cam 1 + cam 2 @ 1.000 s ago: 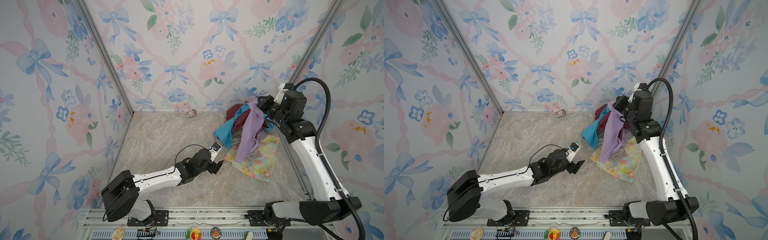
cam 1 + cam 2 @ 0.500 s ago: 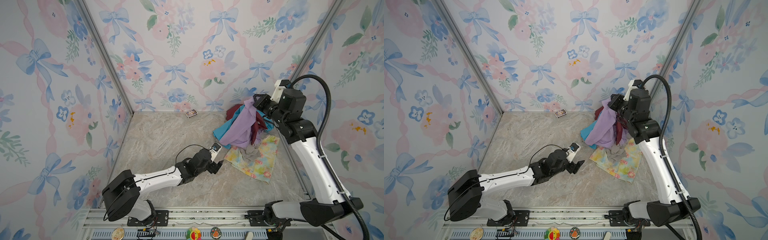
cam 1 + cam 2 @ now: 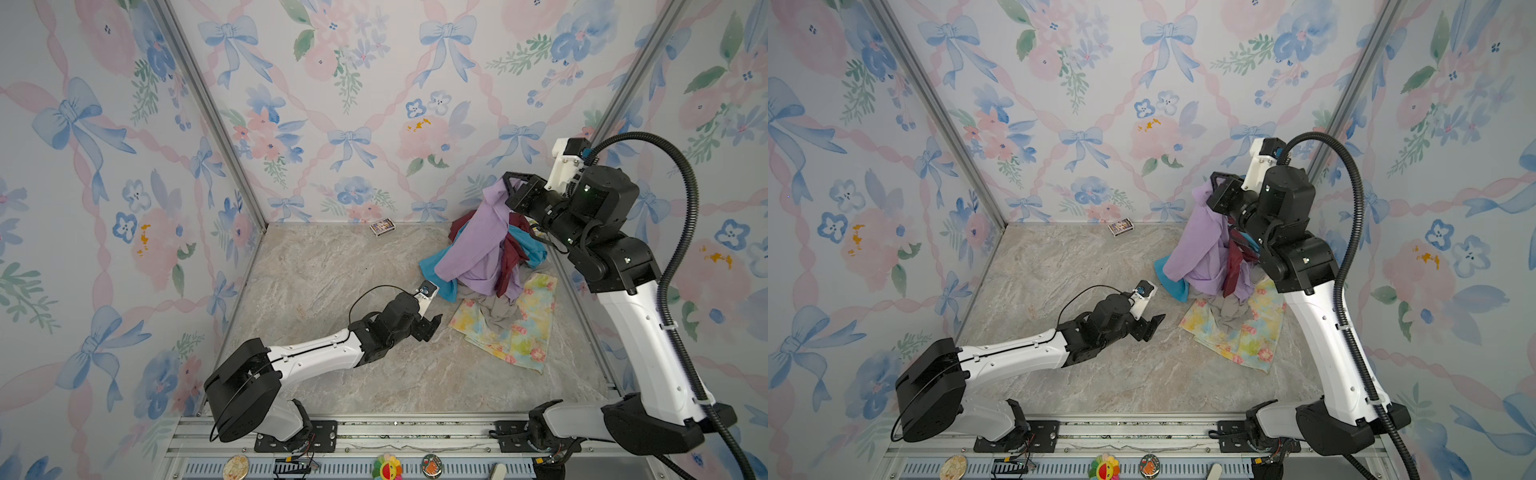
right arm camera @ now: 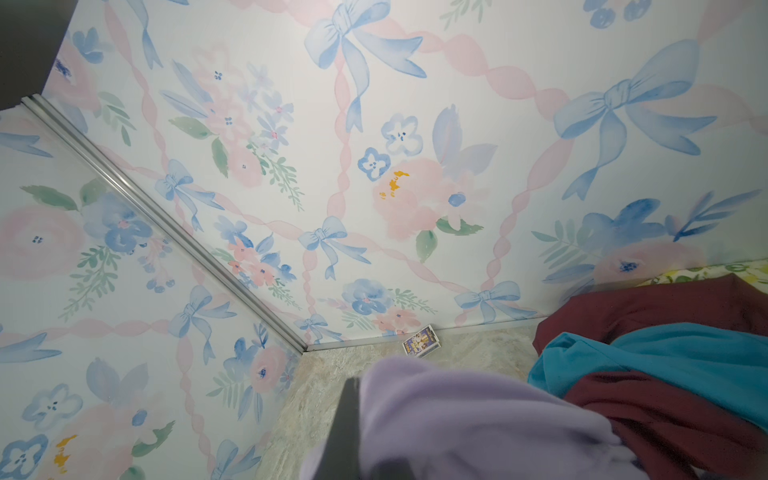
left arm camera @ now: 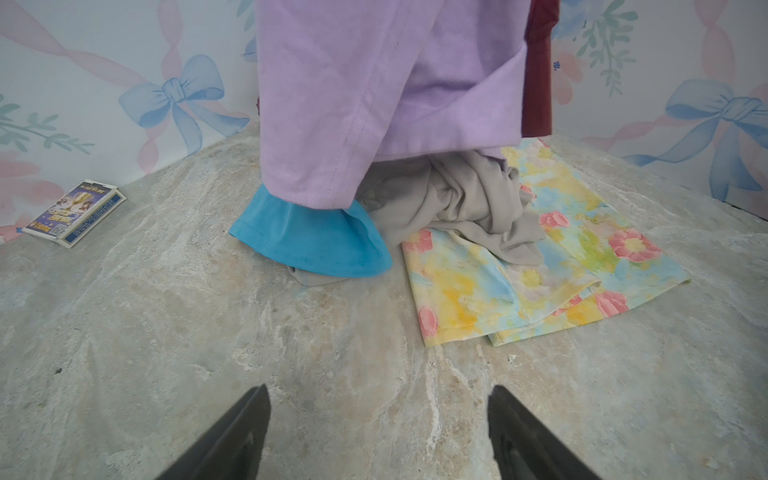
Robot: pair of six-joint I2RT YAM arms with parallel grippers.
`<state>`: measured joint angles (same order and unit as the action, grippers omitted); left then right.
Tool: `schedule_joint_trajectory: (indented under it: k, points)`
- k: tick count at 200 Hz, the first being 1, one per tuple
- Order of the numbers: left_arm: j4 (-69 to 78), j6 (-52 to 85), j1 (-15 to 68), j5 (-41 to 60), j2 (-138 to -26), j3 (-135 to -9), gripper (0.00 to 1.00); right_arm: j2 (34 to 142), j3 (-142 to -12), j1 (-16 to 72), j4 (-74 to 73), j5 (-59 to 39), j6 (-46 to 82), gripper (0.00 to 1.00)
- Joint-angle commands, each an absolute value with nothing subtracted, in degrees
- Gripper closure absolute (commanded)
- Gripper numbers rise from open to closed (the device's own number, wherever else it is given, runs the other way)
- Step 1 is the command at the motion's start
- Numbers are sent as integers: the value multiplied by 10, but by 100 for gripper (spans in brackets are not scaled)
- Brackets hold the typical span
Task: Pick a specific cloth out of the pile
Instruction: 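Reach the left gripper to the lavender cloth and grasp it beside the right gripper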
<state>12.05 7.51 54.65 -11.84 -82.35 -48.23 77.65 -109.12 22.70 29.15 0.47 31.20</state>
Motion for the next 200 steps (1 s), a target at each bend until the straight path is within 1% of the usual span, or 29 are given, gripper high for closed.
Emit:
schedule_joint_trajectory:
  k: [1, 21, 38, 54, 69, 88, 110, 141, 200]
  points:
    - [119, 62, 539, -136, -819, -489, 16, 773, -1116, 247, 276, 4, 284, 100]
    - [133, 58, 538, -140, -797, -477, 15, 772, -1098, 257, 275, 0, 283, 100]
    - [187, 63, 532, -134, -763, -443, 13, 769, -1075, 262, 271, -3, 286, 100]
    - [246, 102, 517, -135, -744, -415, 11, 762, -1045, 265, 257, -11, 296, 100]
    - [274, 133, 508, -126, -750, -413, 9, 757, -1027, 268, 253, -17, 300, 100]
    - [275, 135, 512, -110, -771, -436, 8, 749, -1004, 268, 248, -27, 306, 100]
    - [314, 138, 522, -139, -777, -444, 6, 738, -981, 271, 244, -36, 312, 100]
    - [355, 123, 531, -136, -817, -494, 5, 718, -948, 276, 237, -43, 321, 100]
    - [429, 83, 529, -62, -933, -625, 3, 691, -920, 282, 243, -57, 332, 100]
